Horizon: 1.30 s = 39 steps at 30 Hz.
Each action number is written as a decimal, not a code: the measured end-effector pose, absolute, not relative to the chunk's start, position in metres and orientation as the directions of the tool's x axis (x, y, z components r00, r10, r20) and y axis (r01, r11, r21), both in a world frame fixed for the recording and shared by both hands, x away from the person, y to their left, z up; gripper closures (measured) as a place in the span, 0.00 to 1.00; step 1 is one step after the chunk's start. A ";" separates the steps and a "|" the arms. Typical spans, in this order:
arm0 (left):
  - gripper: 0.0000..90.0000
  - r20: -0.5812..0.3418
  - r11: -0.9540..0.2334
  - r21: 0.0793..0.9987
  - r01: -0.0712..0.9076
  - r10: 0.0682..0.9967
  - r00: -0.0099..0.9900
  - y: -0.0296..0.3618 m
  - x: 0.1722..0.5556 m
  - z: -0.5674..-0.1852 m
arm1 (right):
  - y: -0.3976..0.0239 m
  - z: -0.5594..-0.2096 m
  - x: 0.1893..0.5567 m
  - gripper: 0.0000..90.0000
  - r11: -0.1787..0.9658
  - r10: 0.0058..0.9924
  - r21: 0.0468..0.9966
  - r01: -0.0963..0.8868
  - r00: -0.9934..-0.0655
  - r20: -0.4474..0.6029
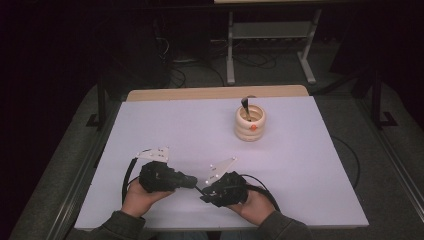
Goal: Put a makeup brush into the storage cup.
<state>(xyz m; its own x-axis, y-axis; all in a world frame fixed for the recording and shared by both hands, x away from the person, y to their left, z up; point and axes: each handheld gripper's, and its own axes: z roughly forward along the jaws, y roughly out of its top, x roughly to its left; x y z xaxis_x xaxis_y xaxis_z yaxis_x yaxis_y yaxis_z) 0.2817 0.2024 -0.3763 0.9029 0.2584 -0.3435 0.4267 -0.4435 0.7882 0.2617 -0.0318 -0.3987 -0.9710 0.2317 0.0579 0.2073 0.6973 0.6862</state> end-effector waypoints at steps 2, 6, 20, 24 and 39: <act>0.95 -0.323 -0.464 0.784 0.413 0.264 0.909 0.202 0.281 -0.375 | -0.030 -0.396 0.263 0.77 0.694 0.235 0.691 0.204 -0.971 0.051; 0.95 -0.311 -0.477 0.779 0.408 0.271 0.911 0.196 0.277 -0.373 | -0.024 -0.389 0.263 0.78 0.684 0.253 0.697 0.214 -0.966 0.049; 0.80 -0.293 -0.504 0.769 0.392 0.267 0.918 0.194 0.275 -0.370 | -0.024 -0.388 0.266 0.94 0.665 0.245 0.705 0.247 -0.964 0.106; 0.77 -0.293 -0.497 0.769 0.403 0.288 0.912 0.198 0.275 -0.369 | -0.035 -0.387 0.271 0.94 0.634 0.280 0.711 0.303 -0.947 0.154; 0.75 -0.266 -0.505 0.758 0.412 0.338 0.903 0.201 0.276 -0.372 | -0.084 -0.366 0.297 0.94 0.543 0.404 0.737 0.404 -0.894 0.193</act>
